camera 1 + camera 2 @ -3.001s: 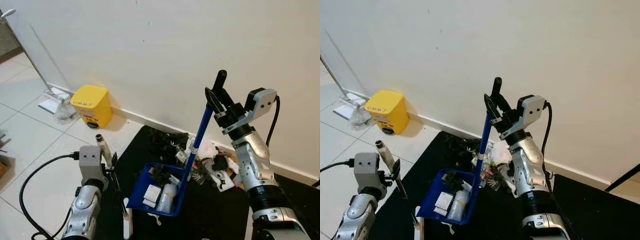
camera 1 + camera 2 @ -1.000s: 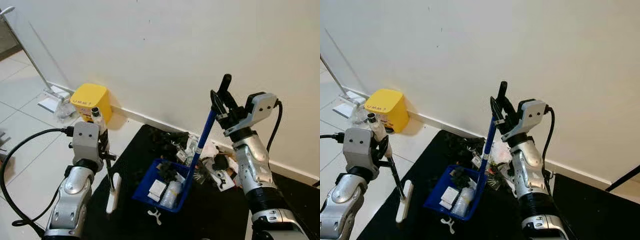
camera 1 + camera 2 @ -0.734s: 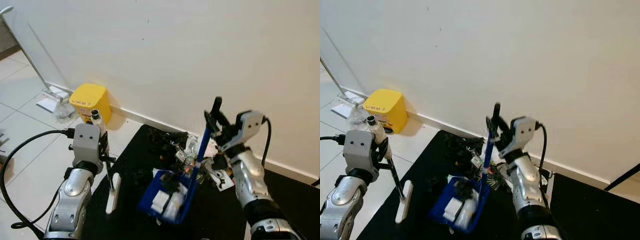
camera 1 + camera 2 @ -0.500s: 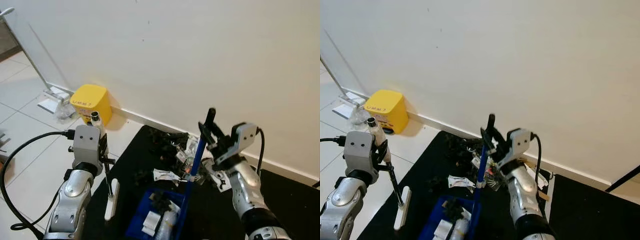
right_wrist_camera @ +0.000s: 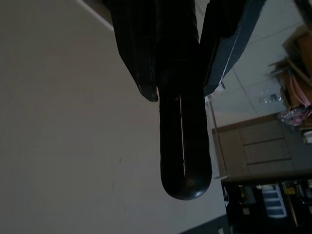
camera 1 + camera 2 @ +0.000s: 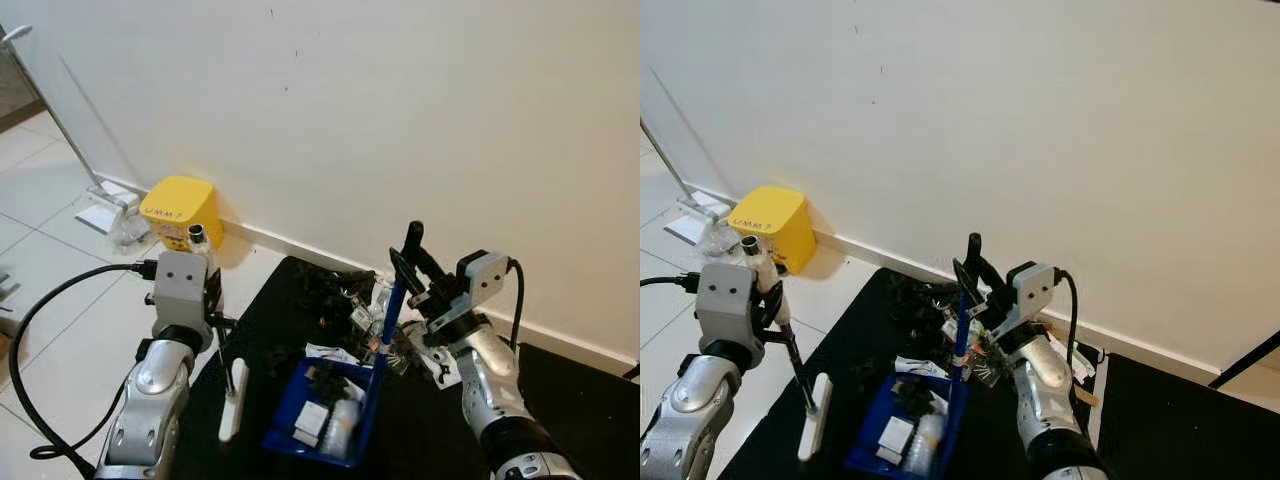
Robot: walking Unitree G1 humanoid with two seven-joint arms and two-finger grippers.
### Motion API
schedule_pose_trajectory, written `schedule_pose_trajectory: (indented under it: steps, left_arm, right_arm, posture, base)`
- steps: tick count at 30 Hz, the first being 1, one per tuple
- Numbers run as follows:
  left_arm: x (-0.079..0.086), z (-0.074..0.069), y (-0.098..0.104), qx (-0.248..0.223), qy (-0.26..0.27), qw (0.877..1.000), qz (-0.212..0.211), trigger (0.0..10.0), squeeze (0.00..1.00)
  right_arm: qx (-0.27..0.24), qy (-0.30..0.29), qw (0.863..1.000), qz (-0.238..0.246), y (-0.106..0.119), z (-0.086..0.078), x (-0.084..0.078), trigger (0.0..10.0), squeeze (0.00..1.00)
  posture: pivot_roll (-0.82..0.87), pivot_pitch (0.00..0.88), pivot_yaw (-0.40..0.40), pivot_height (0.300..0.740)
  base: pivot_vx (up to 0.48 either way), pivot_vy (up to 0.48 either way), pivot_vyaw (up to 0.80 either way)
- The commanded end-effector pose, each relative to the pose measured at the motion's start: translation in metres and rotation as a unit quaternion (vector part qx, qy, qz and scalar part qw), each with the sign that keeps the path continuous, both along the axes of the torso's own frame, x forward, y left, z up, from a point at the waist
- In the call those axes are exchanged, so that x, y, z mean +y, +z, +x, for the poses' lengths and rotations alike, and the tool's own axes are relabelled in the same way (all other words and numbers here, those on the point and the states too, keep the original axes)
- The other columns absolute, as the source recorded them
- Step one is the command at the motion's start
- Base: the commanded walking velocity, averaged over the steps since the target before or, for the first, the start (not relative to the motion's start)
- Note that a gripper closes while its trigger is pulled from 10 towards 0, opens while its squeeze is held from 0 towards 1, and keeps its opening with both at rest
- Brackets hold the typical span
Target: Sweep floor
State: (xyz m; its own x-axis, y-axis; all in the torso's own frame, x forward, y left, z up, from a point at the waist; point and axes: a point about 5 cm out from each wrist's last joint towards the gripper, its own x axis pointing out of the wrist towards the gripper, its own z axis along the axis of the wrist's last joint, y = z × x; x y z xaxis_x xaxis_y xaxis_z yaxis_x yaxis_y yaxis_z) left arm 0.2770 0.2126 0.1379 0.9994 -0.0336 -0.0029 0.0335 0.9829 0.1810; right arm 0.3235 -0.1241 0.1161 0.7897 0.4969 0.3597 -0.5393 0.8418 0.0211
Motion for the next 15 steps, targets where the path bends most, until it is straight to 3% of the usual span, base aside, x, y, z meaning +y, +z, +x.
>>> schedule_pose_trajectory:
  steps: [1,8,15]
  left_arm:
    - [-0.001,0.001,0.005,-0.011,0.002,1.000,0.000,10.0,0.00]
    - [0.002,0.001,0.006,-0.009,0.004,1.000,0.005,10.0,0.00]
    - [0.004,0.001,0.006,-0.008,0.009,1.000,0.007,10.0,0.00]
  right_arm:
    - [-0.005,0.005,1.000,0.000,-0.001,-0.001,0.004,10.0,0.00]
    - [-0.009,0.019,1.000,-0.006,0.002,0.002,0.008,10.0,0.00]
    - [-0.042,-0.007,0.999,-0.001,0.019,0.010,-0.002,10.0,0.00]
  posture:
    - [0.13,0.086,0.028,0.740]
    - [0.14,0.092,0.034,0.740]
    - [0.14,0.089,0.033,0.740]
  base:
    - [0.000,0.000,0.00]
    - [0.000,0.000,0.00]
    - [0.000,0.000,0.00]
